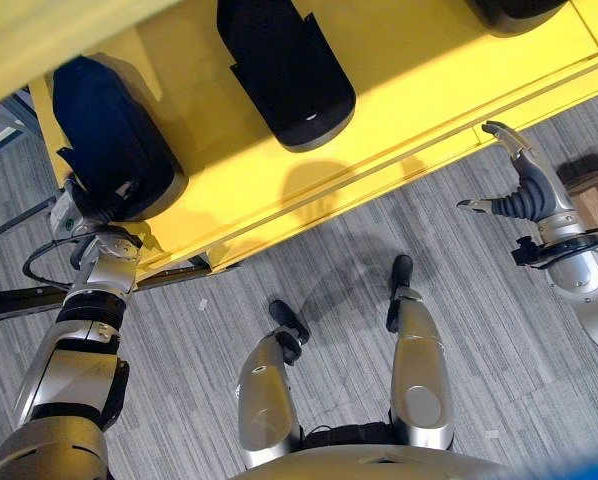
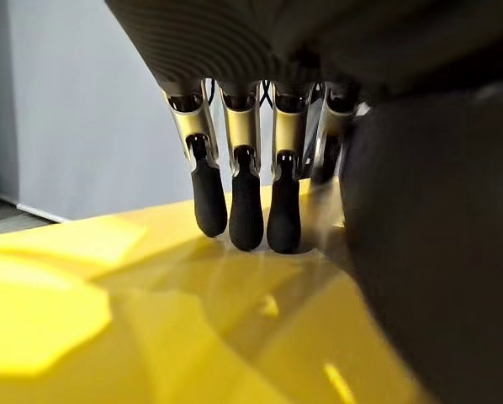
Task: Move parts from the plastic box to the shelf.
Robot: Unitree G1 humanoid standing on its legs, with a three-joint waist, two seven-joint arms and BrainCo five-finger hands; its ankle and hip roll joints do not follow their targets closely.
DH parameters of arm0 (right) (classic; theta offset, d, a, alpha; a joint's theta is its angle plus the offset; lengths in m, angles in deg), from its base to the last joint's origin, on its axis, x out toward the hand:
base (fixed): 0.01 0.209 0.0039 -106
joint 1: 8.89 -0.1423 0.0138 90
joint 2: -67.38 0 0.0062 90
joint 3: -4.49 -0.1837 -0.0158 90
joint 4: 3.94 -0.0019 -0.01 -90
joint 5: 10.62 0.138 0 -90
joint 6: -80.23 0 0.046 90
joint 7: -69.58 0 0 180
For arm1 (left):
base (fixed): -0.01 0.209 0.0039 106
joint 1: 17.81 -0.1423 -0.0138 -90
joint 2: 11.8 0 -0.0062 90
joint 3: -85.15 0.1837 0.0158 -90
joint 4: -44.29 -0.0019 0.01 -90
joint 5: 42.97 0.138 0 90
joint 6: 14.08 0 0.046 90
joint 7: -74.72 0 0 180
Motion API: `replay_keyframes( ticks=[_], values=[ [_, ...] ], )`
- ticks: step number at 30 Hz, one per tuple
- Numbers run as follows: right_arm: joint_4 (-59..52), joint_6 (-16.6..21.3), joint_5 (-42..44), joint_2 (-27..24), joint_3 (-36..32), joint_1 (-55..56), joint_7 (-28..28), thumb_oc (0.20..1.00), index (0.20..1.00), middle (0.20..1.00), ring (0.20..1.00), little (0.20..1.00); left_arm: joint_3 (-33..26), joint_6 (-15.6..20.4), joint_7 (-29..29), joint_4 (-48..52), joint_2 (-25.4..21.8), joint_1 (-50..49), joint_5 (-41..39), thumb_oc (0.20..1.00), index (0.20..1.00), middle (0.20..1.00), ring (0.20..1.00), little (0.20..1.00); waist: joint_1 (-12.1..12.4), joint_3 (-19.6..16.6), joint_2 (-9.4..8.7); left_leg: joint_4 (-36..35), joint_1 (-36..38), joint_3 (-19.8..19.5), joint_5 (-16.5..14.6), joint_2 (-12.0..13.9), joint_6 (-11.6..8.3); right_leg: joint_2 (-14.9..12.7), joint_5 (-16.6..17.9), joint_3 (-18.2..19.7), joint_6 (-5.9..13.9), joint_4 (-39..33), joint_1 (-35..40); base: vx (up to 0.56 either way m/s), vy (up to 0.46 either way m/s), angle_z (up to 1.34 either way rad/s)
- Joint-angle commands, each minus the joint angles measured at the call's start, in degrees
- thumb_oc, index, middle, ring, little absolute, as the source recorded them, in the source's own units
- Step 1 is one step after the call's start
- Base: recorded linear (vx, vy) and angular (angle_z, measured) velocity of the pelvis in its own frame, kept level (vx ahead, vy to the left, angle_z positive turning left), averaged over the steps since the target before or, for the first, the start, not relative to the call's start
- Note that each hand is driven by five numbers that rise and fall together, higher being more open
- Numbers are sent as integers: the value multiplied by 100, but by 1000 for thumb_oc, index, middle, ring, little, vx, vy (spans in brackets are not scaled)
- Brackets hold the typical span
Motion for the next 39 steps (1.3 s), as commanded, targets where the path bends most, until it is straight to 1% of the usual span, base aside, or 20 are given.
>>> replay_keyframes(
  ticks=[1,4,9,15,25,32,34,39],
  values=[
    [-152,295,-9,18,-132,-161,181,1000,1000,1000,1000,1000,-25,-55,-235,65,-602,-48,249,1000,1000,1000,1000,1000,-15,-168,-239,96,-163,-410,-124,-307,145,136,-654,260,361,533,127,0,0,0],
    [-147,290,-42,47,-130,-156,176,1000,1000,1000,1000,1000,-29,-77,-153,86,-605,-50,371,1000,1000,1000,1000,1000,-11,-180,-231,97,-165,-418,-125,-315,149,132,-657,261,362,544,125,0,0,0],
    [-141,231,-51,54,-104,-175,179,1000,1000,1000,1000,1000,-5,-52,-220,102,-566,-77,364,1000,1000,1000,1000,1000,-4,-198,-220,79,-151,-420,-121,-328,153,120,-655,258,367,547,122,0,0,0],
    [-121,263,-76,96,-91,-141,200,1000,1000,1000,1000,1000,-52,-70,-319,113,-523,-118,322,1000,1000,1000,1000,1000,-8,-216,-220,74,-141,-419,-120,-328,158,119,-652,268,370,546,126,0,0,0],
    [-121,229,-91,122,-41,-165,210,1000,1000,1000,1000,1000,65,226,-173,188,-488,-38,534,1000,1000,1000,1000,1000,-27,-253,-218,63,-123,-413,-111,-329,160,113,-639,278,373,541,134,0,0,0],
    [-48,310,-88,129,-31,-112,221,1000,1000,1000,1000,1000,178,245,-161,224,-482,11,699,1000,1000,1000,1000,1000,-59,-295,-221,22,-51,-384,-101,-332,164,105,-612,287,386,486,198,0,0,0],
    [-38,299,-80,139,-17,-126,220,1000,1000,1000,1000,1000,229,207,-173,231,-472,19,701,1000,1000,1000,1000,1000,-64,-310,-227,31,-39,-380,-105,-322,168,97,-603,290,395,482,205,0,0,0],
    [-19,314,-99,148,3,-123,199,1000,1000,1000,1000,1000,246,248,-155,198,-483,-8,720,1000,1000,1000,1000,1000,-72,-332,-221,29,-17,-371,-112,-333,169,91,-606,297,394,478,223,0,0,0]
  ],
)
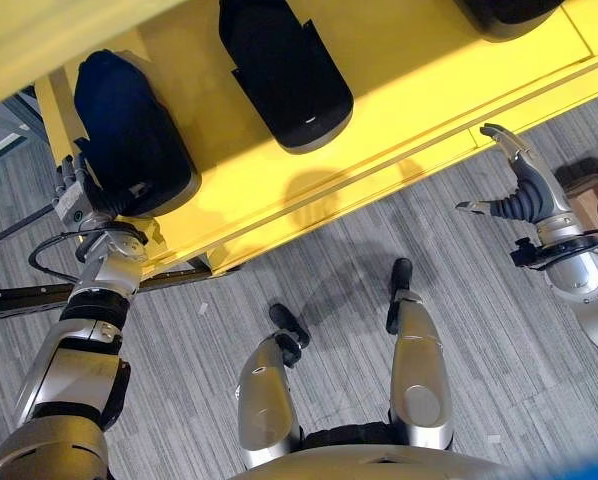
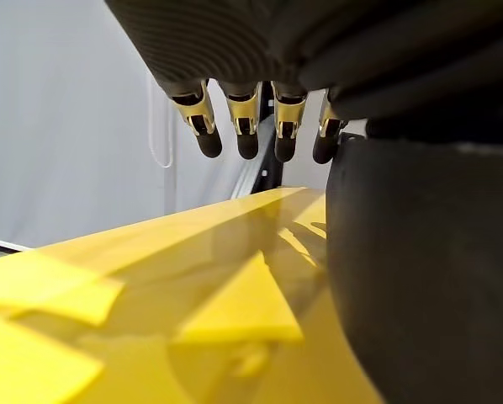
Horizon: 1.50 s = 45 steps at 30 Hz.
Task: Move parts from the plastic box to the shelf.
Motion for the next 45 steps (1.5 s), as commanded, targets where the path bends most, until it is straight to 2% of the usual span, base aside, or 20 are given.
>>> replay_keyframes(
  ticks=[1,6,7,10,11,16,19,21,22,23,27,30,32,35,37,40,45],
  values=[
    [-79,271,-103,144,-30,-111,171,1000,1000,1000,1000,1000,-18,70,-115,30,-461,-51,257,1000,1000,1000,1000,1000,-64,-337,-206,5,-122,-367,-113,-340,171,86,-610,276,409,454,127,0,0,0],
    [-47,298,-133,165,-1,-105,193,1000,1000,1000,1000,1000,-52,-40,-241,24,-439,-57,112,1000,1000,1000,1000,1000,-60,-350,-196,5,-126,-367,-112,-343,170,74,-608,282,411,445,129,0,0,0],
    [-43,302,-138,189,0,-88,193,1000,1000,1000,1000,1000,-90,-213,-406,18,-412,-68,16,1000,1000,1000,1000,1000,-57,-354,-196,10,-123,-378,-114,-343,172,72,-615,283,410,458,130,0,0,0],
    [-52,278,-157,230,22,-84,205,1000,1000,1000,1000,1000,-186,-419,-862,7,-336,-94,-337,1000,1000,1000,1000,1000,-42,-358,-202,4,-119,-395,-113,-349,171,73,-624,282,410,468,132,0,0,0],
    [-53,276,-174,270,50,-75,230,1000,1000,1000,1000,1000,-321,-511,-1229,0,-272,-116,-624,1000,1000,1000,1000,1000,-26,-363,-212,7,-121,-407,-112,-347,167,68,-635,271,408,468,142,-1,-38,0],
    [-135,142,-283,462,107,-51,309,1000,1000,1000,1000,1000,-866,-701,-1844,-43,-16,-185,-1636,1000,1000,1000,1000,1000,46,-381,-249,41,-151,-484,-111,-344,149,74,-663,237,408,477,168,-2,-44,0],
    [-180,59,-308,536,135,-72,336,1000,1000,1000,1000,1000,-1036,-710,-2136,-30,79,-197,-1967,1000,1000,1000,1000,1000,74,-367,-273,44,-164,-512,-109,-338,144,85,-665,217,414,468,180,-19,-49,1],
    [-266,-40,-340,623,163,-73,384,1000,1000,1000,1000,1000,-1237,-653,-2801,98,259,-248,-2415,1000,1000,1000,1000,1000,121,-335,-311,38,-172,-535,-98,-327,136,102,-671,197,418,461,197,-40,-70,2],
    [-275,-44,-342,634,163,-70,391,1000,1000,1000,1000,1000,-1257,-632,-2865,112,275,-261,-2429,1000,1000,1000,1000,1000,125,-332,-318,37,-170,-535,-97,-325,135,104,-671,197,420,457,202,-27,-58,4],
    [-281,-31,-337,660,166,-58,414,1000,1000,1000,1000,1000,-1325,-481,-3173,170,314,-283,-2463,1000,1000,1000,1000,1000,144,-328,-339,29,-161,-538,-93,-322,131,111,-669,191,421,440,224,-12,-46,4],
    [-373,-44,-361,723,171,37,477,1000,1000,1000,1000,1000,-1542,-41,-3798,452,329,-346,-2387,1000,1000,1000,1000,1000,188,-324,-381,8,-119,-540,-96,-322,127,131,-681,183,429,422,279,-2,-50,4],
    [-430,-10,-371,775,133,158,509,1000,1000,1000,1000,1000,-1681,254,-3810,712,297,-435,-2199,1000,1000,1000,1000,1000,221,-333,-396,-24,-78,-546,-95,-336,131,144,-682,160,434,374,353,9,-66,4],
    [-442,59,-361,815,94,280,553,1000,1000,1000,1000,1000,-1722,509,-3558,932,367,-567,-1918,1000,1000,1000,1000,1000,259,-349,-414,-46,-44,-558,-94,-342,131,151,-685,118,439,331,428,13,-76,1],
    [-438,119,-405,875,32,375,571,1000,1000,1000,1000,1000,-1673,797,-3344,1272,657,-827,-1552,1000,1000,1000,1000,1000,314,-340,-424,-95,-23,-580,-70,-347,124,156,-700,46,428,289,505,-6,-50,-1],
    [-424,134,-413,884,33,385,587,1000,1000,1000,1000,1000,-1634,850,-3258,1362,725,-888,-1495,1000,1000,1000,1000,1000,324,-343,-421,-121,-10,-583,-62,-355,122,159,-708,33,423,276,524,0,0,0],
    [-309,253,-435,922,43,411,651,1000,1000,1000,1000,1000,-1388,1125,-2800,1649,879,-1067,-1119,1000,1000,1000,1000,1000,344,-367,-427,-160,22,-612,-52,-379,133,168,-727,4,396,259,578,-4,-10,1],
    [-200,329,-462,956,75,433,687,1000,1000,1000,1000,1000,-1205,1252,-2486,1743,936,-1127,-881,1000,1000,1000,1000,1000,341,-405,-430,-174,64,-585,-55,-375,137,161,-723,-19,397,228,625,0,0,0]
  ],
)
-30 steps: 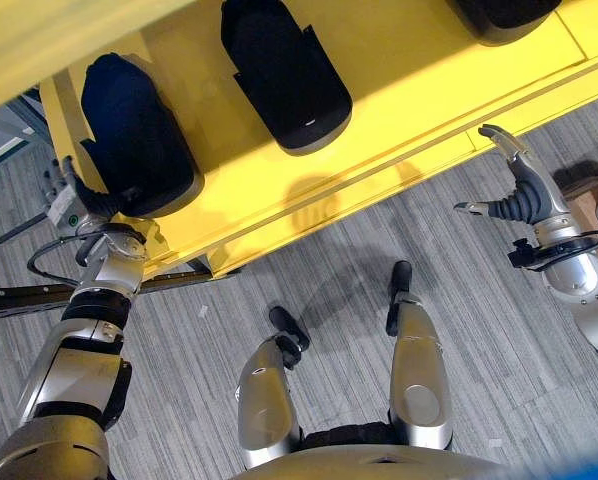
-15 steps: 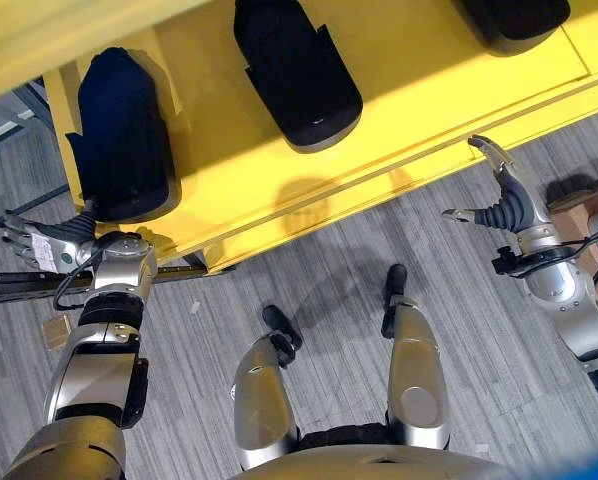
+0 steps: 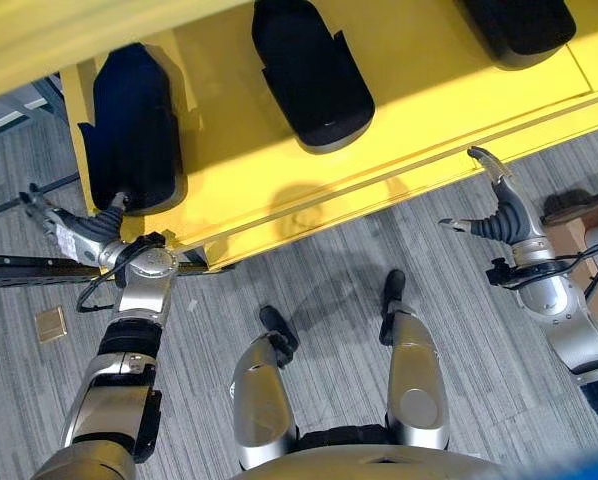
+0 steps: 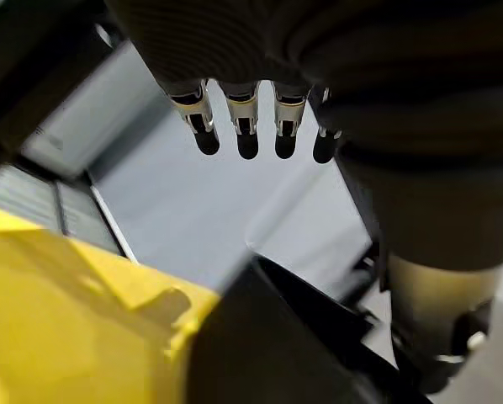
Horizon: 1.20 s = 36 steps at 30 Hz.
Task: Move parts from the plastic box to the shelf.
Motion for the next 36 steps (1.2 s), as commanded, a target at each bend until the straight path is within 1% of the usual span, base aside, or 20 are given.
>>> replay_keyframes(
  ticks=[1,4,11,16,20,24,33,36],
  values=[
    [-103,358,-197,173,-130,38,232,1000,1000,1000,1000,1000,69,405,189,145,-268,-144,489,1000,1000,1000,1000,1000,-10,-328,-190,-270,37,-402,-35,-446,142,54,-902,156,407,568,273,0,0,0],
    [0,421,-236,203,-93,37,285,1000,1000,1000,1000,1000,199,465,363,157,-203,-176,461,1000,1000,1000,1000,1000,-15,-343,-182,-280,56,-377,-27,-437,137,36,-888,135,414,538,302,0,0,0],
    [111,487,-266,240,-8,41,314,1000,1000,1000,1000,1000,371,475,369,121,-48,-206,355,1000,1000,1000,1000,1000,-39,-366,-189,-239,80,-356,-41,-407,138,16,-890,132,416,541,341,-1,0,-1],
    [160,486,-299,278,41,-10,357,1000,1000,1000,1000,1000,369,497,578,11,37,-108,-59,1000,1000,1000,1000,1000,-40,-373,-188,-240,75,-369,-37,-402,122,18,-887,126,427,514,361,0,0,0],
    [161,444,-340,326,83,-46,368,1000,1000,1000,1000,1000,349,518,725,-59,194,-57,-418,1000,1000,1000,1000,1000,-41,-366,-200,-219,68,-380,-41,-394,122,21,-894,114,426,517,371,0,0,0],
    [159,396,-361,378,116,-104,374,1000,1000,1000,1000,1000,293,576,657,-203,385,-14,-838,1000,1000,1000,1000,1000,-38,-348,-214,-224,71,-387,-43,-387,115,40,-903,100,429,486,399,0,0,0],
    [139,406,-386,434,206,-123,412,1000,1000,1000,1000,1000,312,693,811,-327,488,77,-1054,1000,1000,1000,1000,1000,-37,-325,-258,-229,85,-373,-32,-346,106,60,-884,70,437,436,454,0,0,0],
    [108,383,-397,463,232,-123,437,1000,1000,1000,1000,1000,374,724,839,-266,557,63,-942,1000,1000,1000,1000,1000,-27,-320,-270,-247,113,-357,-24,-337,105,65,-870,37,437,394,508,0,0,0]
  ],
)
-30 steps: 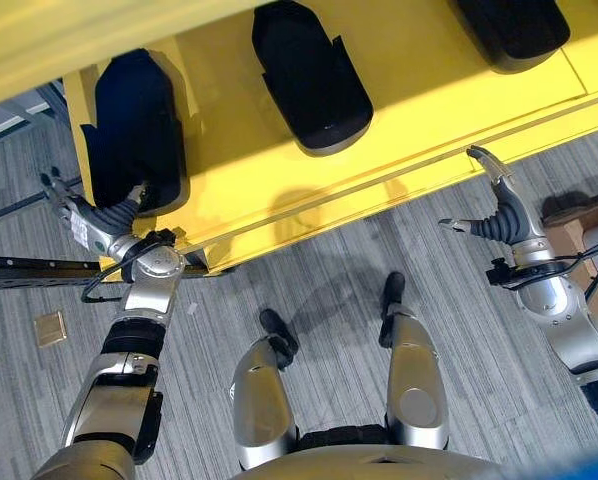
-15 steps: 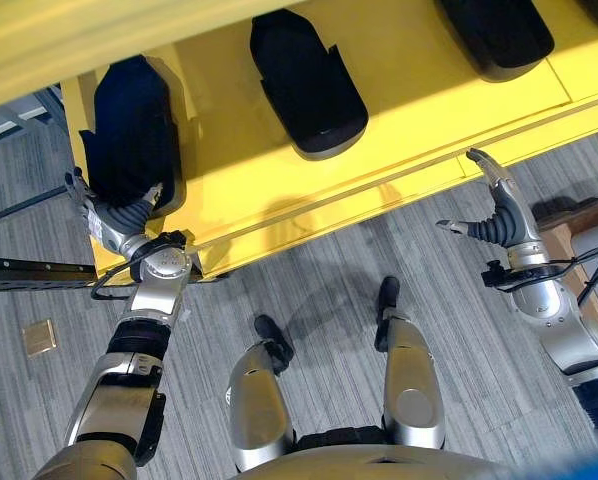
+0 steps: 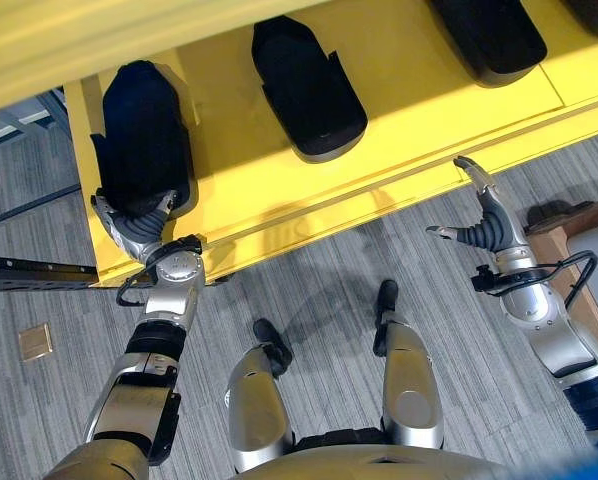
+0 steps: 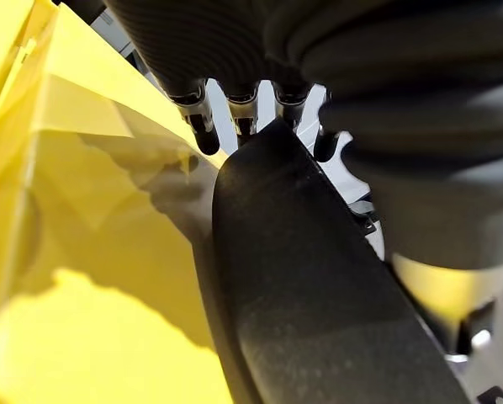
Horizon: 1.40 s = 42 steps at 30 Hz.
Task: Move parts from the plastic box to the shelf.
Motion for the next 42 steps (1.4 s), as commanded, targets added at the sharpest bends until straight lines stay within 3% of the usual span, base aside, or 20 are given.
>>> replay_keyframes(
  ticks=[1,17,42],
  values=[
    [-186,149,-190,90,-10,-112,249,1000,1000,1000,1000,1000,64,260,-40,-56,94,11,173,1000,1000,1000,1000,1000,-5,-98,-83,-270,-18,-417,51,-322,130,37,-1061,-1,404,707,312,0,0,0],
    [-147,205,-234,139,72,-80,401,1000,1000,1000,1000,1000,341,261,-27,305,186,-52,314,1000,1000,1000,1000,1000,4,-85,-143,-223,19,-338,14,-255,134,53,-1051,-65,403,635,432,0,0,0],
    [-129,241,-281,353,402,-278,486,1000,1000,1000,1000,1000,472,293,-838,588,621,57,95,1000,1000,1000,1000,1000,145,-66,-459,-123,-39,-427,-7,-102,52,268,-1007,-200,375,426,645,5,-40,-1]
  ],
)
